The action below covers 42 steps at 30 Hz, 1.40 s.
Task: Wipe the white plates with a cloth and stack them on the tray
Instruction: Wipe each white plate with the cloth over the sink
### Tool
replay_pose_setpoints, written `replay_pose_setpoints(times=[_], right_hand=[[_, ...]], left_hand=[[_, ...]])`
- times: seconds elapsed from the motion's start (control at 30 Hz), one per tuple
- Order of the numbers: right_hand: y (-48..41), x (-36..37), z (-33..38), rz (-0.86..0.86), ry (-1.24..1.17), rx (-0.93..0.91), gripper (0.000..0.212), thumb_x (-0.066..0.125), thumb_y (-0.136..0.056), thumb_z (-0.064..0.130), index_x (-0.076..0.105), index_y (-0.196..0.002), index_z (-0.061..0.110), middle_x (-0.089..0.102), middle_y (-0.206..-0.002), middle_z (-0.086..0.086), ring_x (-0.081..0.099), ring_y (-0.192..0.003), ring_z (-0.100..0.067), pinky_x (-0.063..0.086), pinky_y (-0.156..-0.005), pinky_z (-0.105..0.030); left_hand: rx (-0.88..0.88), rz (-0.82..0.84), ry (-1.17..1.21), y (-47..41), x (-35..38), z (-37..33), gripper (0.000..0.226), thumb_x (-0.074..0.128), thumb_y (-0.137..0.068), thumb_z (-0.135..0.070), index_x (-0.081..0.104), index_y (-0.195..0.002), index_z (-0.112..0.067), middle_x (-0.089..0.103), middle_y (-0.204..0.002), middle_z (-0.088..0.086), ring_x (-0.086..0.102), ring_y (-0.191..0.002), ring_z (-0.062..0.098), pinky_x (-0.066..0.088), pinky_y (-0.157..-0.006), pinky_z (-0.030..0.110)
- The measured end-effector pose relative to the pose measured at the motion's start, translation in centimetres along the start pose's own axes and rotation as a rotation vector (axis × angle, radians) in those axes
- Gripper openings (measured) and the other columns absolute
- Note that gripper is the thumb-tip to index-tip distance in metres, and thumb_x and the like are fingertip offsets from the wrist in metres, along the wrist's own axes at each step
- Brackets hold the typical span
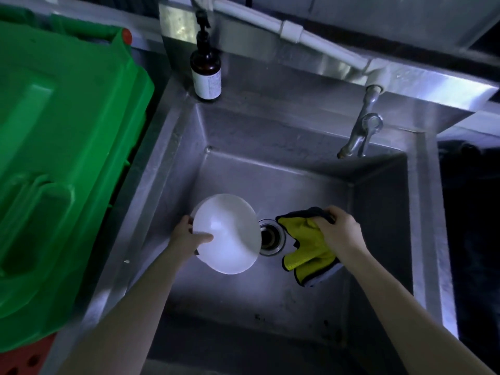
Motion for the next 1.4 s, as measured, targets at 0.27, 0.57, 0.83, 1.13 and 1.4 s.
replay_pose_setpoints(times=[0.27,0.57,0.83,1.13,1.4], right_hand=[[4.7,-7.4,0.4,-0.061,-0.217,-0.006,0.011,0.067,-0.086,0.028,0.072,-0.08,0.021,0.071,-0.076,-0.003,0.067,-0.078,-0.021,0.054,-0.067,-0.036],[14.2,-18.4,3.6,-0.298,-0.27,-0.383,0.011,0.074,-0.084,0.03,0.072,-0.084,0.019,0.069,-0.068,0.004,0.064,-0.069,-0.01,0.052,-0.067,-0.037],[23.4,-14.5,5.1,-0.049,0.508,-1.234,0.033,0.057,-0.096,0.02,0.064,-0.128,0.017,0.064,-0.127,0.004,0.058,-0.116,-0.021,0.042,-0.102,-0.03],[23.5,-14.4,8.7,-0.059,0.423,-1.204,0.044,0.045,-0.102,0.03,0.048,-0.145,0.019,0.045,-0.15,-0.004,0.044,-0.136,-0.024,0.028,-0.117,-0.03],[18.4,-20.8,6.2,-0.322,0.386,-0.842,0.058,0.037,-0.104,0.041,0.022,-0.155,0.018,0.021,-0.162,-0.001,0.015,-0.15,-0.015,0.005,-0.122,-0.029]], left_hand=[[0.093,0.06,0.433,8.0,0.8,-2.9,0.031,0.076,-0.089,-0.019,0.067,-0.116,-0.03,0.074,-0.116,-0.004,0.066,-0.109,0.025,0.059,-0.057,0.033],[0.116,0.106,0.613,22.9,6.9,-10.5,0.034,0.039,-0.102,-0.062,0.068,-0.111,-0.047,0.076,-0.108,-0.012,0.069,-0.103,0.02,0.061,-0.077,0.05],[0.279,0.018,0.78,30.6,11.2,-16.1,0.033,0.051,-0.099,-0.054,0.068,-0.098,-0.026,0.077,-0.073,-0.01,0.072,-0.057,0.008,0.052,-0.04,0.025],[0.325,0.138,0.833,35.5,13.8,-18.6,0.049,0.051,-0.101,-0.049,0.074,-0.101,-0.006,0.079,-0.095,0.011,0.078,-0.078,0.019,0.057,-0.052,0.022],[0.425,-0.041,0.833,37.2,12.4,-19.6,0.028,0.055,-0.098,-0.053,0.064,-0.093,-0.027,0.075,-0.069,-0.016,0.072,-0.058,0.005,0.052,-0.043,0.019]])
Point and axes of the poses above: each hand's wrist, its own y-axis away from the middle knuckle, its own x-axis out of the palm, z = x × y, the point moved 8 cm from there along -y, towards the middle knuckle
